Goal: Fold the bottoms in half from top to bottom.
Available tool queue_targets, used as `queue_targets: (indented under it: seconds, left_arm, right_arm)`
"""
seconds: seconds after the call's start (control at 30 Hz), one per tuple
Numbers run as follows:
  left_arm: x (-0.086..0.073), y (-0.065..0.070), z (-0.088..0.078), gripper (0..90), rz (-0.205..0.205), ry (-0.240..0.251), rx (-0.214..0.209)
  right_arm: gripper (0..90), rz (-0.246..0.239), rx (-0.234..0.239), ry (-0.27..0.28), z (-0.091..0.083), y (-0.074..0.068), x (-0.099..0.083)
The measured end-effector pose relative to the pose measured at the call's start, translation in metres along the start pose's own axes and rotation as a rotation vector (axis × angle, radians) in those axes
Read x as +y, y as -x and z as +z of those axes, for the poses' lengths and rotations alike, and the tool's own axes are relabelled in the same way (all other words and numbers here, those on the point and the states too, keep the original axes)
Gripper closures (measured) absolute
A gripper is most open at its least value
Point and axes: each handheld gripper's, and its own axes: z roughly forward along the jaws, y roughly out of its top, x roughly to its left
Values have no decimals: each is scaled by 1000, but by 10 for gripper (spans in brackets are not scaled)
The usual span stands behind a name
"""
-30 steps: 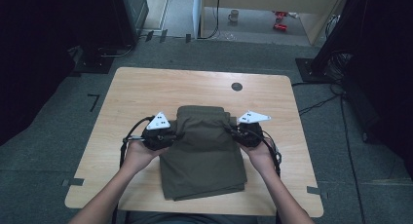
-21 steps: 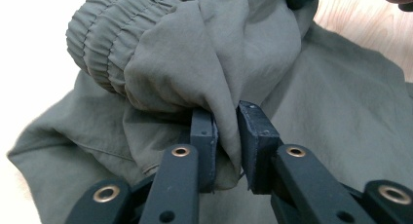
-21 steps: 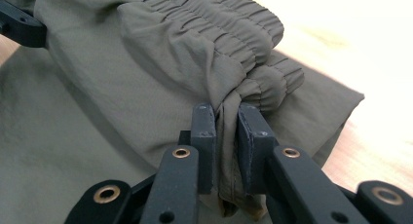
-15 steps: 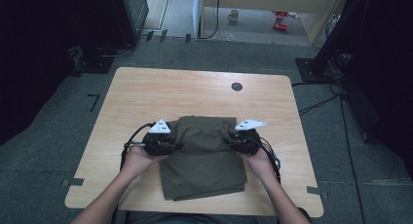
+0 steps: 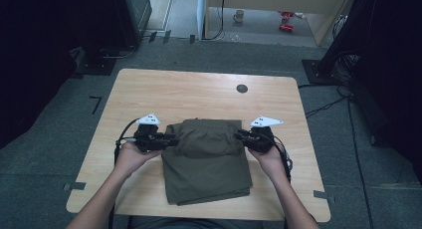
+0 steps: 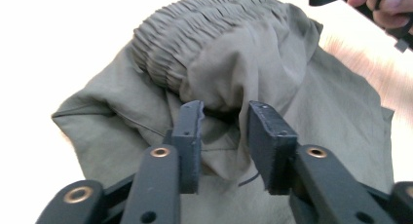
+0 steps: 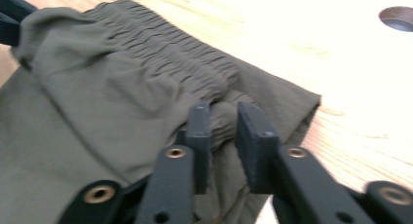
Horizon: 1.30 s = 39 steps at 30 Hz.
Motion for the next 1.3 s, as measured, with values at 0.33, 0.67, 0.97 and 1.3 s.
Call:
queue_targets:
  seconds: [0.33, 0.67, 0.97, 1.3]
  left_arm:
    - [4, -25, 22, 867, -38, -28, 43]
    - [7, -38, 55, 888, -56, -85, 52]
    - [5, -42, 69, 900, -65, -74, 48]
    - [12, -27, 55, 873, -12, -2, 31]
  right_arm:
    - [895, 41, -35, -74, 25, 18, 2]
    - [896, 71, -31, -140, 50, 27, -1]
    - [898, 95, -23, -148, 63, 32, -2]
    - [898, 137, 82, -68, 49, 27, 5]
